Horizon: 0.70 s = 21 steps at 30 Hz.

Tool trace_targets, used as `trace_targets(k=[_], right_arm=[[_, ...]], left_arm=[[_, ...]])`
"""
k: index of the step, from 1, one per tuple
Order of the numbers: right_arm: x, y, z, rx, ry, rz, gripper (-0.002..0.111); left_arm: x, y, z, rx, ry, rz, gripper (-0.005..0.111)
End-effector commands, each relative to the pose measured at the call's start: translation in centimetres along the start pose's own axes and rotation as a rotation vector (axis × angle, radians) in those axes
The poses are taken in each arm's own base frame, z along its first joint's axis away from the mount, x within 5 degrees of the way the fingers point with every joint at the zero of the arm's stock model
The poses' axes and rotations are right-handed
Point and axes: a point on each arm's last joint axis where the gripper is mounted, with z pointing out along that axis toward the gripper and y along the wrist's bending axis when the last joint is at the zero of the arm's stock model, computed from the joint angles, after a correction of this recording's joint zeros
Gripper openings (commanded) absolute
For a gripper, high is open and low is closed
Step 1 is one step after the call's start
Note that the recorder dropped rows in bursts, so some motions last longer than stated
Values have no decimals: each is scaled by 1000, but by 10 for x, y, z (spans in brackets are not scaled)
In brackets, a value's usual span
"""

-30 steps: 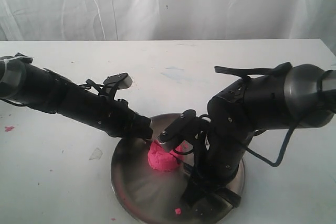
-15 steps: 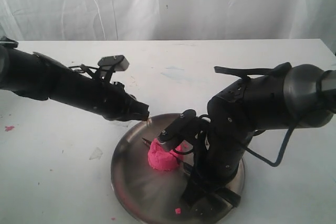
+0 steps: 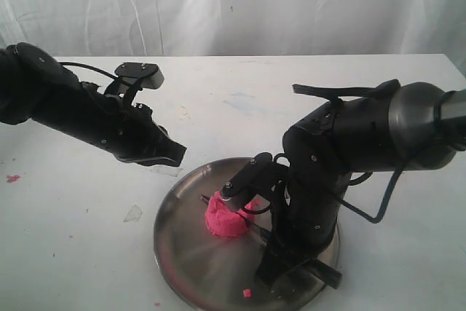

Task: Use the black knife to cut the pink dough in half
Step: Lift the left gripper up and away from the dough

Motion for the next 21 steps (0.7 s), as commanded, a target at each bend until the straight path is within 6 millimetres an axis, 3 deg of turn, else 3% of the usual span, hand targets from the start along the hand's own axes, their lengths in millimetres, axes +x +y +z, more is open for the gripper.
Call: trace_targets(k=[1, 21], right_arm=[[-2, -2, -7, 19, -7, -11, 7], [-4, -4, -6, 38, -37, -21, 7]], left_arm=[[7, -2, 0, 9, 17, -23, 0], [0, -23, -31, 90, -12, 29, 0]])
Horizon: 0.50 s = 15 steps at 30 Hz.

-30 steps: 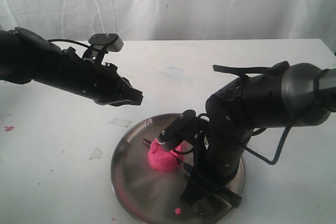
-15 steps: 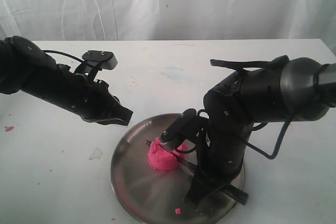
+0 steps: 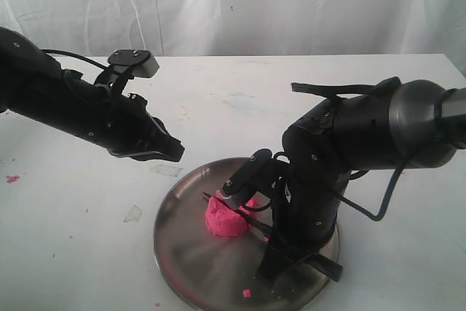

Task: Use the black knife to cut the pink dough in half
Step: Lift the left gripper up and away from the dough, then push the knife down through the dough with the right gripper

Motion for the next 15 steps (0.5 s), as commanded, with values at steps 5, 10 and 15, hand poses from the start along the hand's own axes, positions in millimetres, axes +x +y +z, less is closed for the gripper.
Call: trace_targets(k=[5, 10, 15], right_arm=[[-3, -2, -5, 11, -28, 2, 7], [-3, -1, -5, -1, -30, 14, 7], [-4, 4, -5, -52, -38, 13, 7]], left_arm=[[2, -5, -3, 32, 12, -8, 0], [2, -5, -3, 32, 12, -10, 0], [2, -5, -3, 32, 12, -10, 0]])
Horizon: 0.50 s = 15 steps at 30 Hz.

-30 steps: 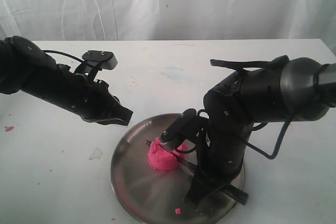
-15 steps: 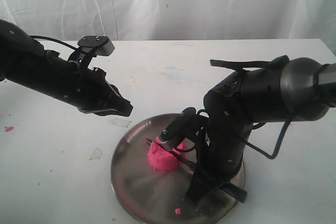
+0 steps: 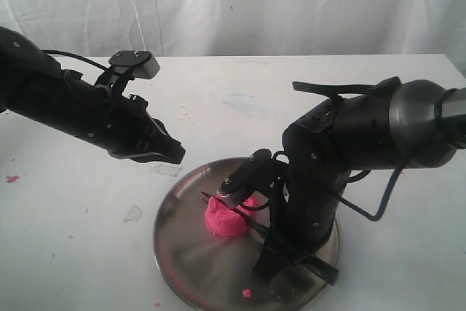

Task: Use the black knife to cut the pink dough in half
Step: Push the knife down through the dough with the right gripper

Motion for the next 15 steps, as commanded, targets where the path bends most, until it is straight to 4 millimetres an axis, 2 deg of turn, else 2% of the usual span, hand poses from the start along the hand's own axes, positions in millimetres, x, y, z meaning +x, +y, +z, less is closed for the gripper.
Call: trace_targets(k=[1, 15], right_arm=[[-3, 2, -5, -26, -31, -5, 7], [-3, 2, -5, -29, -31, -1, 7]], left_arm=[[1, -4, -3, 20, 3, -10, 0], [1, -4, -3, 19, 2, -10, 0]])
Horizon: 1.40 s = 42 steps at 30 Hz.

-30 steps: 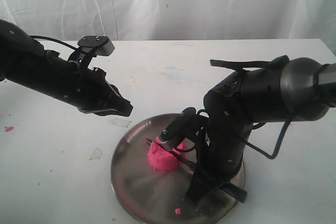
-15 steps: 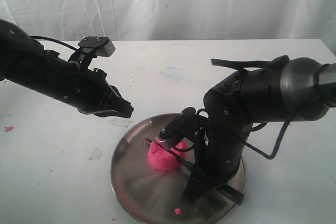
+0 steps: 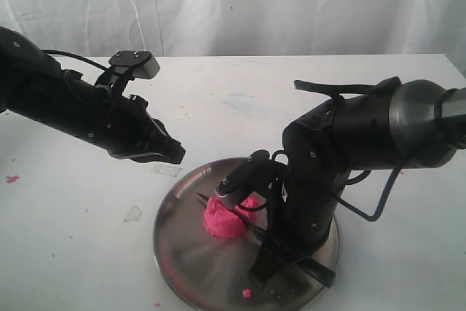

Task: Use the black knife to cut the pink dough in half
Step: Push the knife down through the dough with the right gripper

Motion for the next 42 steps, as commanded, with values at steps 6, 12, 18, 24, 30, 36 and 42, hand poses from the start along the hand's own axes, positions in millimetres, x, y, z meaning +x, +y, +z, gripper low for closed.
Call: trace_targets(k=[6, 12, 18, 24, 30, 36, 42], right_arm=[[-2, 0, -5, -1, -21, -3, 7], [-2, 3, -5, -32, -19, -9, 7], [-2, 3, -5, -32, -19, -10, 7], [-3, 2, -5, -22, -28, -21, 7], [-2, -4, -5, 41, -18, -16, 7], [-2, -8, -5, 81, -13, -1, 7], [-1, -11, -5, 114, -12, 19, 7]], left_arm=[[1, -4, -3, 17, 1, -10, 0], [1, -4, -3, 17, 1, -12, 0], [1, -4, -3, 17, 1, -12, 0], [1, -4, -3, 17, 1, -12, 0], [1, -4, -3, 17, 1, -12, 0], [1, -4, -3, 18, 0, -16, 0], [1, -4, -3, 18, 0, -16, 0]])
